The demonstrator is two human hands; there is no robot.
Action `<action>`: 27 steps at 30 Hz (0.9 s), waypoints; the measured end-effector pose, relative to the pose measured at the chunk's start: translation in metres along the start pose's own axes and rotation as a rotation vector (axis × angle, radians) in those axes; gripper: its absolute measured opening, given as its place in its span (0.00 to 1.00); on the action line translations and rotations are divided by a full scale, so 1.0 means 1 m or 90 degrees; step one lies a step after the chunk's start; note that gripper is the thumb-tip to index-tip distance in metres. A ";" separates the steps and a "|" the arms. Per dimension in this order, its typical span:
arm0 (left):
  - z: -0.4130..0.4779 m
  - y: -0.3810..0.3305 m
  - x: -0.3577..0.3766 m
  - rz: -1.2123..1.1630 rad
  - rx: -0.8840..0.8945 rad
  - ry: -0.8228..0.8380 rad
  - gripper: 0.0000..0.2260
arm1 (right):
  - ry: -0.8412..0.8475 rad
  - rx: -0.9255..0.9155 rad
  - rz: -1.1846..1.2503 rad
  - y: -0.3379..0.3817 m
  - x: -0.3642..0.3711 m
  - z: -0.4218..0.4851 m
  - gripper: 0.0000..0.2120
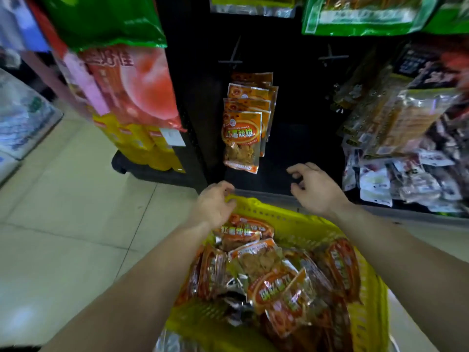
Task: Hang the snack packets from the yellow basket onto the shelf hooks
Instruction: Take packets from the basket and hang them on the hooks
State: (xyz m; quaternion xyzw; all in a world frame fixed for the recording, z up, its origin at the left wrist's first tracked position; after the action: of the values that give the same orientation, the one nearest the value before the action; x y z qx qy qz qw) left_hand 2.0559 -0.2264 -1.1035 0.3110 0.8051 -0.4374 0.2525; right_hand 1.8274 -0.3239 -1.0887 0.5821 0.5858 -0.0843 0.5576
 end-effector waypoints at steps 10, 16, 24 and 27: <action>-0.048 0.056 0.073 0.027 -0.118 0.127 0.20 | 0.129 0.044 0.004 -0.004 0.093 -0.069 0.14; -0.020 0.075 0.081 0.055 -0.142 0.124 0.24 | 0.231 0.094 0.006 -0.007 0.158 -0.033 0.26; 0.003 0.084 0.091 -0.059 -0.163 0.099 0.30 | 0.169 0.163 0.158 -0.001 0.203 0.009 0.35; 0.004 0.083 0.090 -0.073 -0.159 0.101 0.32 | 0.128 0.184 0.196 -0.010 0.206 0.010 0.27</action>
State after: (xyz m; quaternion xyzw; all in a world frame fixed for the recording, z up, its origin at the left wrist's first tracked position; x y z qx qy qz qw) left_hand 2.0556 -0.1697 -1.2125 0.2640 0.8871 -0.3216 0.1997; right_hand 1.8872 -0.2129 -1.2523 0.7439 0.5246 -0.0227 0.4133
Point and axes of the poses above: each hand's wrist, its own z-axis towards the middle knuckle, its own x-axis out of the palm, y = z × x, the point moved 3 cm from there along z, towards the middle knuckle, and after that the axes turned 15 degrees about y, right-handed, at the moved point
